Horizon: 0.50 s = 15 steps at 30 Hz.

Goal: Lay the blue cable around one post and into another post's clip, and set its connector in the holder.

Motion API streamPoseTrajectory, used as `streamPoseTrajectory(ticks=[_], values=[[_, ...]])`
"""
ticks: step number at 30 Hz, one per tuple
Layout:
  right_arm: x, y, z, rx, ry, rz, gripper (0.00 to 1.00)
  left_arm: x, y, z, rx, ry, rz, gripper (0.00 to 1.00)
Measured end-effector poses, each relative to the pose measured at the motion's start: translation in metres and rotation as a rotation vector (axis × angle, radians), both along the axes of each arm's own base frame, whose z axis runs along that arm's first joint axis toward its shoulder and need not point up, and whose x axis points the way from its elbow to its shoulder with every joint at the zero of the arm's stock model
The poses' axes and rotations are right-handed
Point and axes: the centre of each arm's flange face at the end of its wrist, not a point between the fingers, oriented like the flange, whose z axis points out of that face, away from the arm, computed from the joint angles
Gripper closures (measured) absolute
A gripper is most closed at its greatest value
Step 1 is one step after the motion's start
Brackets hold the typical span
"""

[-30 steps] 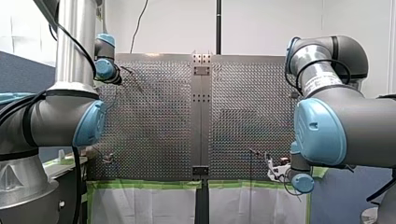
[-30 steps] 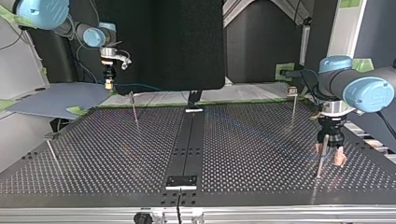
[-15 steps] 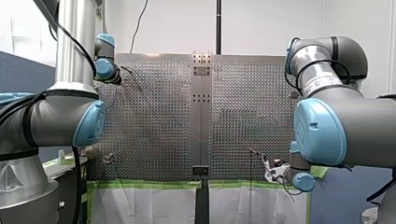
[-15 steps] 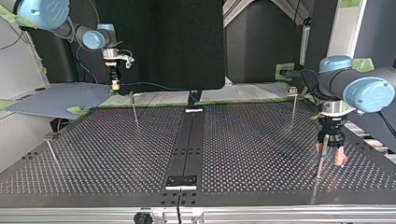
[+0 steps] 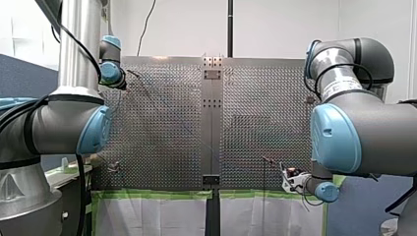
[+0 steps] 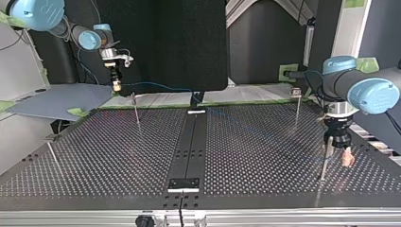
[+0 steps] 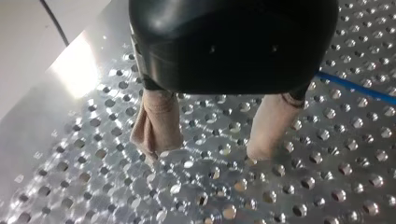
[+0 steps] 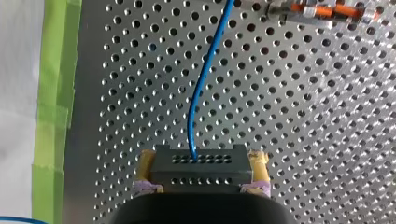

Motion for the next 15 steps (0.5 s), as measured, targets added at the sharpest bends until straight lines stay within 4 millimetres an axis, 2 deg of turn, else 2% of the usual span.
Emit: streamPoseTrajectory(ticks=[8, 15], values=[[0.006, 0.004, 0.000, 0.002, -0.006, 0.071, 1.00, -0.004, 0.002, -0.001, -0.062, -0.012, 0.016, 0.00], [0.014, 0.009, -0.001, 0.006, -0.011, 0.140, 1.00, -0.018, -0.005, 0.000, -0.113, -0.062, -0.008, 0.00]])
